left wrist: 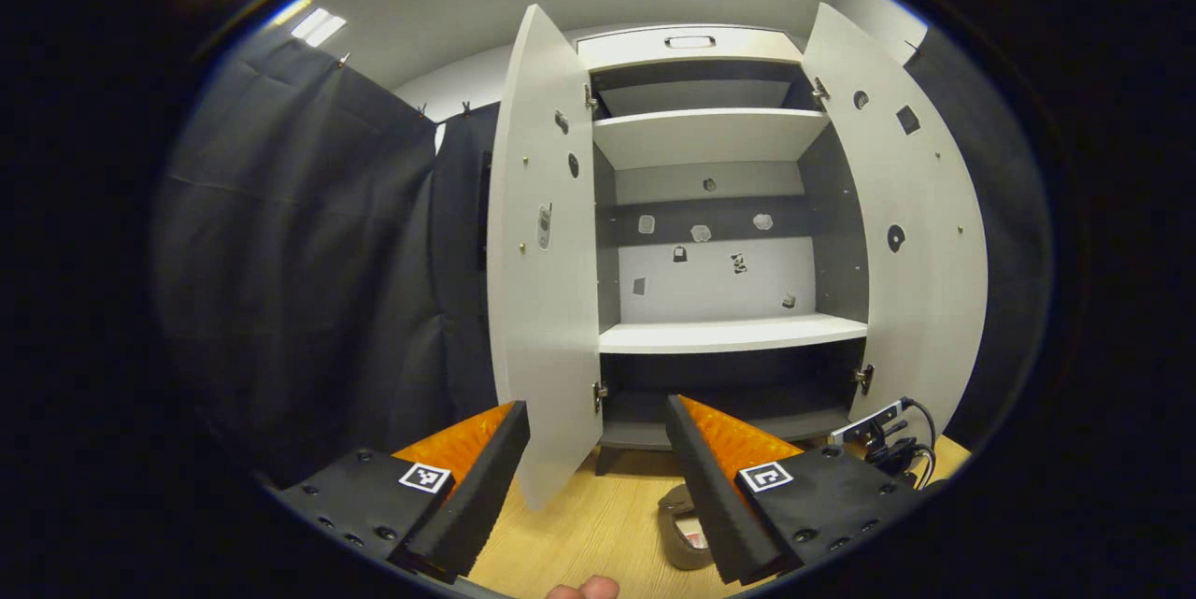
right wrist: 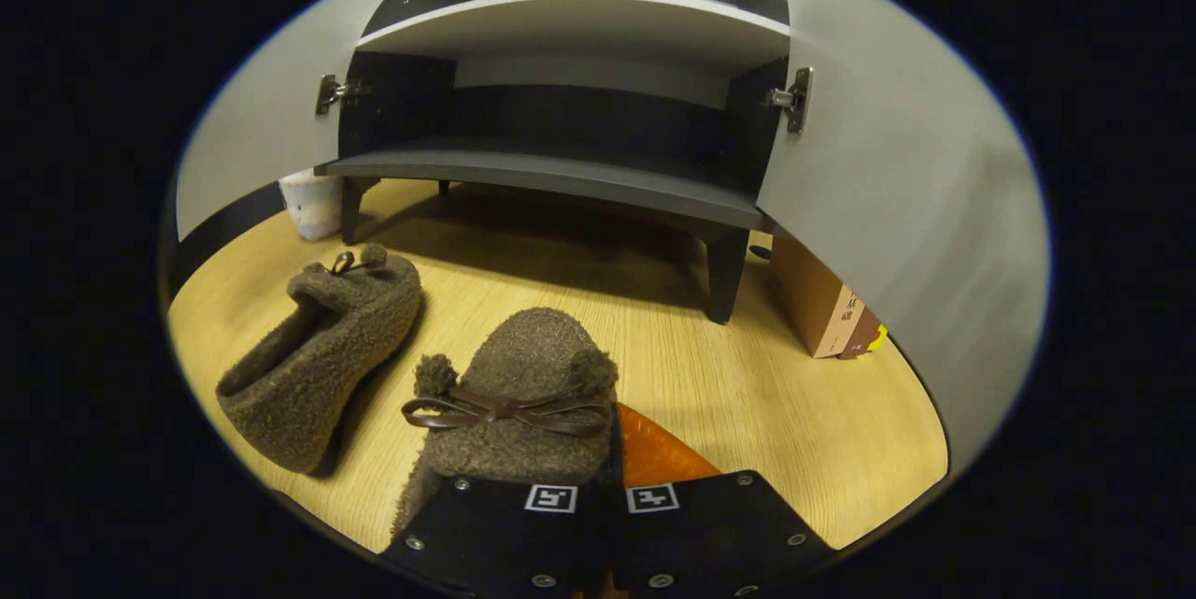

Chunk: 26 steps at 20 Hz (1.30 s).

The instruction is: Grab one shoe with the right hand and put it into the shoe cabinet, grab the other shoe with the left hand and put it into the shoe cabinet; then close the right door with the right hand and the left door with the left hand.

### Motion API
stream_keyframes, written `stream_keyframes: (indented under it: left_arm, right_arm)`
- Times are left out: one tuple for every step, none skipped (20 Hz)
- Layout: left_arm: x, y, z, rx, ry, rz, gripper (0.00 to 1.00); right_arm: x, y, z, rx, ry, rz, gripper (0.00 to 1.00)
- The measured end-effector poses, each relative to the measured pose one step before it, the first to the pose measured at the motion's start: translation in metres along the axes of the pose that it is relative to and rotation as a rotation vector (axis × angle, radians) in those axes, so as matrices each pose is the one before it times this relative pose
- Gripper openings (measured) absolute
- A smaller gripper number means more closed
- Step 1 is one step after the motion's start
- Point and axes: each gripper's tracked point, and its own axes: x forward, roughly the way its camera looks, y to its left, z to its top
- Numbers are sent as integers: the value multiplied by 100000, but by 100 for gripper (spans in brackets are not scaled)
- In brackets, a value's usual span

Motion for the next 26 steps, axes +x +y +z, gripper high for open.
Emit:
stream_keyframes:
  left_arm:
    - [696,-532,-319,3,10,-2953,96]
    - [689,-595,-123,-2002,-1281,-3405,96]
    - [708,-485,113,-2670,-1478,-3029,96]
    - [623,-284,-93,-1992,-582,-2447,96]
    - [673,-251,-22,-1311,-509,-2739,94]
    - [677,-16,50,-197,-963,-2010,99]
    - [653,142,35,397,-1410,-1937,96]
    - [439,55,41,421,-1374,-1901,97]
    - [459,62,-58,60,-764,-1903,96]
    - [434,-81,-310,-909,162,-2197,96]
    - [411,-222,-349,-1353,906,-2306,99]
    - [285,-108,-296,-1151,797,-1841,99]
    - [297,-35,-243,-1123,157,-1217,96]
    - [295,-3,-245,-1318,-70,-813,96]
    - [332,48,-278,-1398,133,-283,94]
    - [401,222,-174,-863,84,269,94]
    - [393,316,-380,-1103,1012,712,96]
    - [368,236,-485,-1306,1207,469,96]
    - [268,180,-359,-1411,595,-103,96]
    - [143,252,-374,-800,884,273,96]
    - [137,484,-22,-54,-160,1148,96]
    - [126,560,133,562,-690,1498,94]
    - [83,485,278,1131,-907,1189,96]
    - [145,274,80,1386,-293,606,96]
    - [91,345,104,1379,-225,554,96]
    - [48,436,173,1466,-390,1094,96]
  right_arm:
    - [-1284,-152,1556,2330,-2707,-1157,5]
    - [-1402,96,1907,2233,-3675,126,5]
    - [-1284,242,2199,1390,-4168,-326,5]
    - [-1270,49,2466,413,-4179,-387,5]
    - [-902,191,2351,-507,-4929,-26,5]
    - [-699,51,2581,-1442,-4912,-689,5]
    - [-686,58,2352,-1188,-4366,-1053,5]
    - [-217,-31,2418,-29,-3787,-1376,5]
    - [-4,-9,2482,895,-3326,-1096,5]
    - [262,-3,2558,1642,-3051,-913,4]
    - [580,183,2656,1947,-3137,612,5]
    - [1032,178,2547,653,-3499,799,5]
    - [1416,-99,2249,-1617,-3281,-529,4]
    - [1591,-319,1747,-2629,-2089,-1422,5]
    - [1733,-282,1581,-2837,-1891,-1032,4]
    - [3058,528,2570,-2136,-2232,-1045,4]
    - [1751,-735,1049,-320,-1484,-736,4]
    - [2209,59,1279,1060,-861,229,5]
    - [2305,-65,950,190,-1346,48,4]
    - [2181,-160,362,-967,1005,-871,4]
    - [2271,105,47,-612,2545,-453,5]
    - [2097,369,145,93,1345,287,4]
    - [2092,288,-83,197,1170,-229,4]
    - [1654,91,-501,163,2160,-688,4]
    - [1251,-161,-849,164,3375,-969,4]
    - [1240,-48,-1035,-758,3578,-584,4]
